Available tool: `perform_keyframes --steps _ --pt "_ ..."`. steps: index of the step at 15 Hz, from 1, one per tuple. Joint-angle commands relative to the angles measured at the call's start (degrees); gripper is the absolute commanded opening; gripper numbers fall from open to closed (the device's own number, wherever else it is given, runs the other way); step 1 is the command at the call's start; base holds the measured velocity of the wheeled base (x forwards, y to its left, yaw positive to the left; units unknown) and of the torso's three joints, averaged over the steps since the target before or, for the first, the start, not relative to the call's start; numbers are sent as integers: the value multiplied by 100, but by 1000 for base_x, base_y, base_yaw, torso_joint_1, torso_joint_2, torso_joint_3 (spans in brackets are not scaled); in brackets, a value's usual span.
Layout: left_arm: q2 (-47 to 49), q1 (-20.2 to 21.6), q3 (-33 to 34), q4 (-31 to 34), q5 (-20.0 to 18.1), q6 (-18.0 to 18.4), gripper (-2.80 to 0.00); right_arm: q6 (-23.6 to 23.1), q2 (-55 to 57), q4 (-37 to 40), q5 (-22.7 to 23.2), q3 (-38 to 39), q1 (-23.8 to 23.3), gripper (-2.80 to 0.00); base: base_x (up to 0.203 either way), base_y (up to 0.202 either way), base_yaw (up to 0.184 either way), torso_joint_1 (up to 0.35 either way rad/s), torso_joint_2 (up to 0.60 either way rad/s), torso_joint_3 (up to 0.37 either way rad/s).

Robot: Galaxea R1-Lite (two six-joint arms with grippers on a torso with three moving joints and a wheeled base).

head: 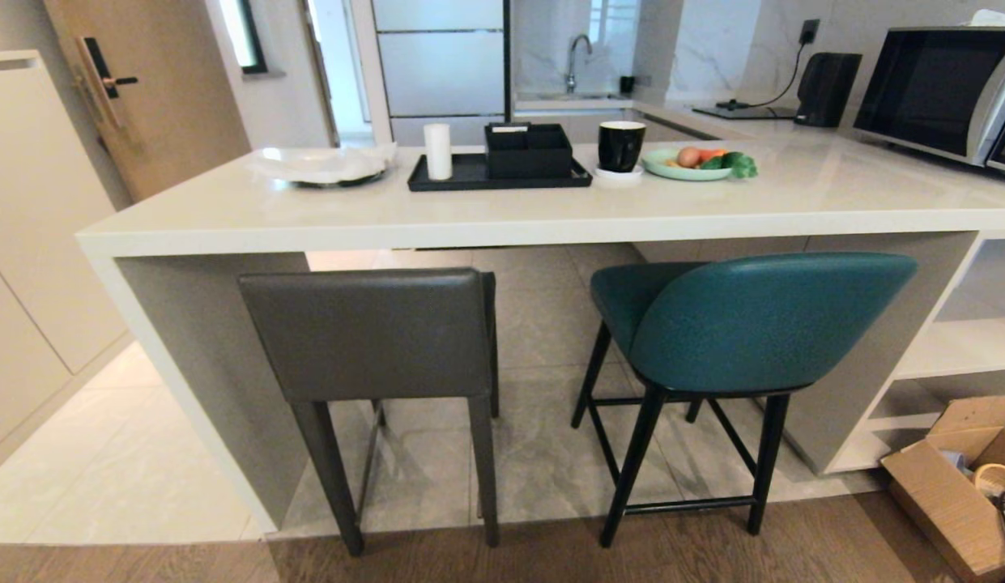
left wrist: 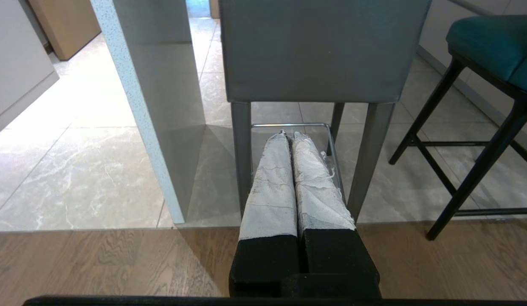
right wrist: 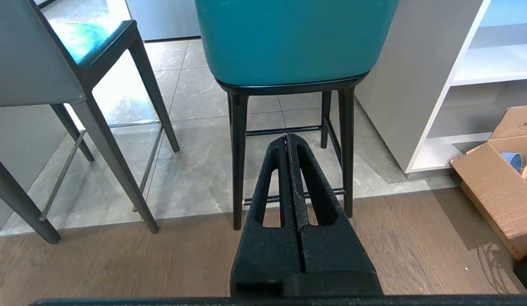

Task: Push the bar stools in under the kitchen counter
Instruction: Pull the blue chair out from under the dining table

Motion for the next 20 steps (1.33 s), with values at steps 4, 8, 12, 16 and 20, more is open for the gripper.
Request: perform_keyframes --steps 4,8,12,16,20 --pt "0 1 105 -3 -3 -5 -280 13 9 1 -2 9 0 -280 0 0 0 0 0 0" --pt "8 1 105 -3 -3 -5 -280 22 9 -7 -6 8 0 -280 0 0 0 0 0 0" --pt "5 -8 105 -3 -3 -13 -280 22 9 -7 -8 0 0 -280 0 0 0 0 0 0" --pt "3 -8 105 -16 -3 -13 -280 22 9 -7 -8 9 0 -280 0 0 0 0 0 0" --pt "8 -8 114 -38 -3 -13 -280 22 9 -7 -8 9 0 -280 0 -43 0 4 0 0"
